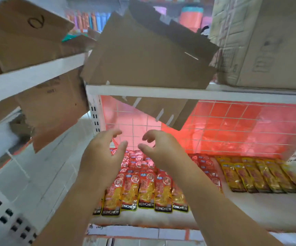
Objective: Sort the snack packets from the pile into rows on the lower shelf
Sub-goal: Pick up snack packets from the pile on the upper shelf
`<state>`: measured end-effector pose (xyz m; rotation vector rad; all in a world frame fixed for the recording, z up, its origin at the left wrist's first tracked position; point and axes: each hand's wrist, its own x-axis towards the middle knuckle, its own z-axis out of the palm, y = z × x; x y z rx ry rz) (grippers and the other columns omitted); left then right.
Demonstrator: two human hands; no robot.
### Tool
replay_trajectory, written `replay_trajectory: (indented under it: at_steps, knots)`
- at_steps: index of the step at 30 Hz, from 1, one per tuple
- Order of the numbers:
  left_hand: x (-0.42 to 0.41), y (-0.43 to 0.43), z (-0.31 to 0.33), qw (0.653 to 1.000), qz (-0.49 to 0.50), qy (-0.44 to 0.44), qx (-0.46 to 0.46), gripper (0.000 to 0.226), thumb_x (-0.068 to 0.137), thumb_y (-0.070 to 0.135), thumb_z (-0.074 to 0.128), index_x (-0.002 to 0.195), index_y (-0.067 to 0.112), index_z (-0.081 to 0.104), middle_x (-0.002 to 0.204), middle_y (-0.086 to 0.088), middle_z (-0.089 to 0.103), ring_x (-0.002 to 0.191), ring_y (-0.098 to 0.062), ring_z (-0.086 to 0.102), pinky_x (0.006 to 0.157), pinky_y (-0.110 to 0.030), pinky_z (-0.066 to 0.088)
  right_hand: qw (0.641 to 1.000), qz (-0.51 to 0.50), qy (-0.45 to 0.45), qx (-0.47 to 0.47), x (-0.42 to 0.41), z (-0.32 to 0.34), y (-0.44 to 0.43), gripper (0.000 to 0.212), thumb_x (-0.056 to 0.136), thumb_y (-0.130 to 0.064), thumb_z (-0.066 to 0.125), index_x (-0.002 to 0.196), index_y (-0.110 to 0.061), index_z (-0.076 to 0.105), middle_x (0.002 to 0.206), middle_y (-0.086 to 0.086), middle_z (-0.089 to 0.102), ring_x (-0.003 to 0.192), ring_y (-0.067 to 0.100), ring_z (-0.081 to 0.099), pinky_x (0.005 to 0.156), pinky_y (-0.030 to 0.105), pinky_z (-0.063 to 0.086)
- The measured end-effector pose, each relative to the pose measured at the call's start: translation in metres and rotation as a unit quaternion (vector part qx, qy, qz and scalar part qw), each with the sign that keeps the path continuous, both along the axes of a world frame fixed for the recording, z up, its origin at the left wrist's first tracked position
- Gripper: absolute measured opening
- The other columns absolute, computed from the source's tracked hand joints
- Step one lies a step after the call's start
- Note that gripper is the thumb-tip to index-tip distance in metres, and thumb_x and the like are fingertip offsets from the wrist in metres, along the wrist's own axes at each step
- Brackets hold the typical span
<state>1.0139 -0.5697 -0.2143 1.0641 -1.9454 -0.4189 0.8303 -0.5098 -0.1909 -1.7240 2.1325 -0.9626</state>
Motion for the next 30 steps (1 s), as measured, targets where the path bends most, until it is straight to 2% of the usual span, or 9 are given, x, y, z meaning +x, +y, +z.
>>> replay_trajectory:
  at_steps: [4,6,9,12,16,18,21,25,30]
  knots:
    - [-0.047,0.035,0.061,0.995,-0.089,0.045,-0.03,0.02,0.094,0.047,0.059,0.114,0.044,0.064,0.106,0.022,0.067,0.099,0.004,0.062,0.077,-0.025,0.05,0.995,0.003,-0.006,-0.102,-0.048,0.048,0.056,0.022,0.091,-0.038,0.07,0.108,-0.024,0.071,0.102,-0.006,0.069,0.089,0.011,0.063,0.082,0.031,0.05]
    - [-0.078,0.059,0.086,0.988,-0.135,0.065,-0.037,0.023,0.09,0.048,0.058,0.111,0.044,0.065,0.104,0.022,0.068,0.099,0.004,0.063,0.079,-0.029,0.054,0.989,0.004,-0.012,-0.145,-0.074,0.07,0.092,0.019,0.088,-0.036,0.069,0.102,-0.023,0.071,0.098,-0.009,0.07,0.087,0.007,0.064,0.079,0.026,0.051]
    - [-0.127,0.102,0.116,0.975,-0.198,0.085,-0.063,0.031,0.086,0.053,0.057,0.109,0.037,0.069,0.099,0.015,0.072,0.091,-0.003,0.067,0.081,-0.037,0.056,0.979,-0.019,0.005,-0.201,-0.114,0.101,0.15,0.028,0.083,-0.04,0.065,0.106,-0.025,0.071,0.101,-0.011,0.071,0.088,0.002,0.064,0.079,0.018,0.05]
    - [-0.181,0.155,0.141,0.956,-0.262,0.101,-0.082,0.032,0.085,0.057,0.054,0.106,0.037,0.068,0.099,0.018,0.07,0.084,-0.002,0.066,0.075,-0.033,0.052,0.966,-0.06,0.031,-0.249,-0.159,0.126,0.216,0.029,0.083,-0.045,0.064,0.108,-0.031,0.07,0.101,-0.014,0.07,0.09,0.0,0.064,0.082,0.024,0.052]
    - [-0.257,0.234,0.17,0.926,-0.336,0.115,-0.127,0.028,0.088,0.05,0.058,0.107,0.033,0.068,0.103,0.021,0.068,0.098,-0.006,0.066,0.082,-0.037,0.054,0.944,-0.117,0.074,-0.299,-0.219,0.153,0.318,0.032,0.082,-0.054,0.06,0.11,-0.038,0.065,0.102,-0.019,0.069,0.097,0.001,0.065,0.084,0.033,0.055]
    - [-0.291,0.273,0.184,0.911,-0.367,0.115,-0.148,0.027,0.089,0.05,0.057,0.107,0.035,0.068,0.103,0.023,0.067,0.1,-0.004,0.065,0.084,-0.033,0.053,0.934,-0.142,0.085,-0.318,-0.246,0.162,0.366,0.031,0.082,-0.052,0.06,0.112,-0.042,0.062,0.104,-0.023,0.067,0.099,0.002,0.065,0.085,0.03,0.054]
    - [-0.343,0.339,0.206,0.885,-0.413,0.124,-0.175,0.025,0.09,0.048,0.059,0.108,0.035,0.069,0.101,0.023,0.068,0.1,-0.002,0.064,0.085,-0.024,0.05,0.915,-0.186,0.098,-0.344,-0.283,0.175,0.449,0.028,0.08,-0.052,0.059,0.106,-0.046,0.063,0.105,-0.024,0.066,0.1,0.0,0.065,0.083,0.017,0.05]
    - [-0.393,0.41,0.228,0.854,-0.467,0.145,-0.178,0.029,0.087,0.054,0.056,0.109,0.041,0.069,0.101,0.026,0.067,0.099,0.0,0.062,0.081,-0.024,0.049,0.9,-0.24,0.105,-0.347,-0.318,0.188,0.535,0.025,0.079,-0.052,0.062,0.102,-0.043,0.067,0.102,-0.02,0.069,0.1,0.007,0.066,0.088,0.035,0.054]
    - [-0.448,0.469,0.243,0.823,-0.523,0.147,-0.162,0.019,0.085,0.06,0.056,0.102,0.055,0.063,0.106,0.043,0.059,0.099,0.016,0.056,0.071,-0.006,0.042,0.885,-0.292,0.114,-0.345,-0.349,0.199,0.616,0.017,0.084,-0.048,0.064,0.1,-0.051,0.064,0.104,-0.029,0.067,0.1,0.003,0.066,0.085,0.029,0.053]
